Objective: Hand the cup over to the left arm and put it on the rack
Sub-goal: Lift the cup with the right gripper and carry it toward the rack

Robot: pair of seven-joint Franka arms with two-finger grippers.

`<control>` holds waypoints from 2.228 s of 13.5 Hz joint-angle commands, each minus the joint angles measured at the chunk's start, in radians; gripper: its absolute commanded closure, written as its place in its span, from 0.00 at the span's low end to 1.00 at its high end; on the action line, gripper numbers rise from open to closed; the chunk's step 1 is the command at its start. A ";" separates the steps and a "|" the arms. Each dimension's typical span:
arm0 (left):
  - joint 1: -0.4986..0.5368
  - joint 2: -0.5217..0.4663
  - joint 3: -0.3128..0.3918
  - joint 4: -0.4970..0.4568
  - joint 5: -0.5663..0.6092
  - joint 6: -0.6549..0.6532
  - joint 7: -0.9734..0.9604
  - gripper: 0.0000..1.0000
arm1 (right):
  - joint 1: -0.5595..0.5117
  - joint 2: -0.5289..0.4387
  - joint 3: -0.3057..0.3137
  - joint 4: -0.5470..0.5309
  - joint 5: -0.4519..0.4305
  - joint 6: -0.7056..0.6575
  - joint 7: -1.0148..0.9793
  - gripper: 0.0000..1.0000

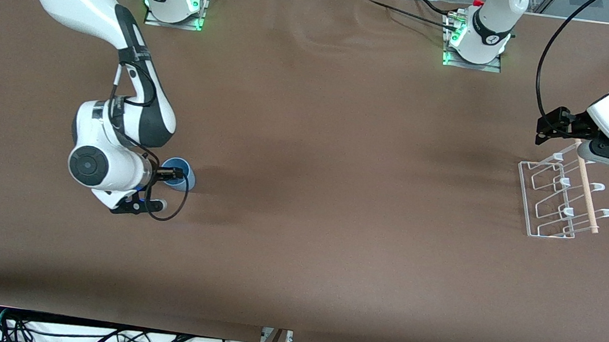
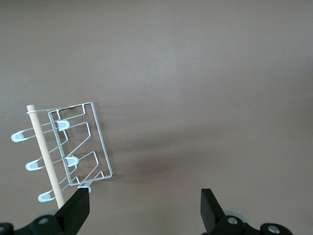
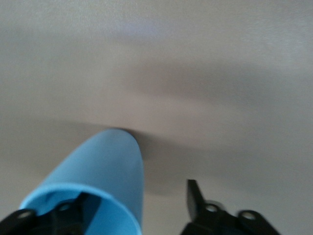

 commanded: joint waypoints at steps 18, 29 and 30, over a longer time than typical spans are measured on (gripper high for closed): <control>-0.003 0.007 0.001 0.021 -0.016 -0.014 -0.004 0.00 | 0.097 0.017 0.173 0.344 0.642 -0.100 0.770 1.00; -0.001 0.110 0.001 0.026 -0.316 -0.051 0.406 0.00 | 0.278 0.019 0.405 0.384 0.642 0.193 1.057 1.00; -0.003 0.122 0.001 0.023 -0.374 -0.054 0.495 0.00 | 0.295 0.019 0.405 0.384 0.642 0.222 1.057 1.00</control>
